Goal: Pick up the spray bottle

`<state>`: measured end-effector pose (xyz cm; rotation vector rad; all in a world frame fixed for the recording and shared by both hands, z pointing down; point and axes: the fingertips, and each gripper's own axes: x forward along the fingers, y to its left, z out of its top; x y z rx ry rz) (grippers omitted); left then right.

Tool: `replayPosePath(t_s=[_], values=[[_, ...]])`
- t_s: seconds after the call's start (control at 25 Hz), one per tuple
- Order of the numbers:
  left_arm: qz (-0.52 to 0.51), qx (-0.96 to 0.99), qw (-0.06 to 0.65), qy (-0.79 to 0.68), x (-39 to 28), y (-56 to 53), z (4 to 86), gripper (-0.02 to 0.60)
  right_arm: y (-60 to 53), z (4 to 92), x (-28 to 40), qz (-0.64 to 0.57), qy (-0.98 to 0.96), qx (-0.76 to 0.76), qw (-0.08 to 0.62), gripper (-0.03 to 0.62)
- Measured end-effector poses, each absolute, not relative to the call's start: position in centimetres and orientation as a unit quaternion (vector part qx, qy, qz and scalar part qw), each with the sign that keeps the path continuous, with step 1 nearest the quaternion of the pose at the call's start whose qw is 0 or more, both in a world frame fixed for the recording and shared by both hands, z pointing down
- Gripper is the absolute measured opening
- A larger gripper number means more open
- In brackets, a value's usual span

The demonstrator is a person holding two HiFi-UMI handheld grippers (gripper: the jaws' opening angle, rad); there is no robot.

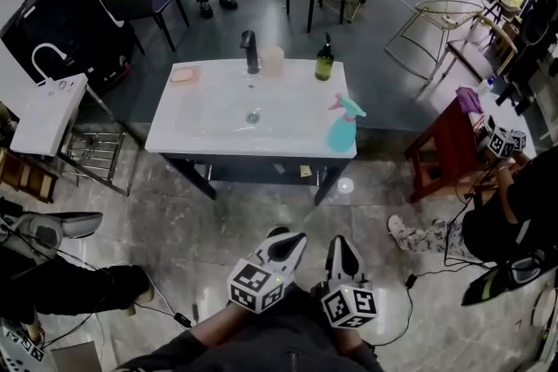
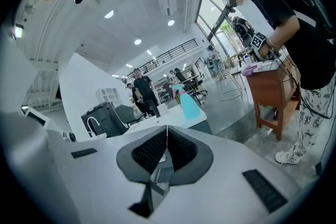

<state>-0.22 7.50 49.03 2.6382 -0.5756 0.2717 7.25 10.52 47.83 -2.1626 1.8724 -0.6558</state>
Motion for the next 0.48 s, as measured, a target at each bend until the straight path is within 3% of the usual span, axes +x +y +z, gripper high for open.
replayPosePath(t_s=[0.48], values=[[0.091,0.947,0.212,-0.224,-0.5,6.1,48.7,0.006,9.7,47.2,7.1,-0.202,0.647,-0.73,0.09,0.009]])
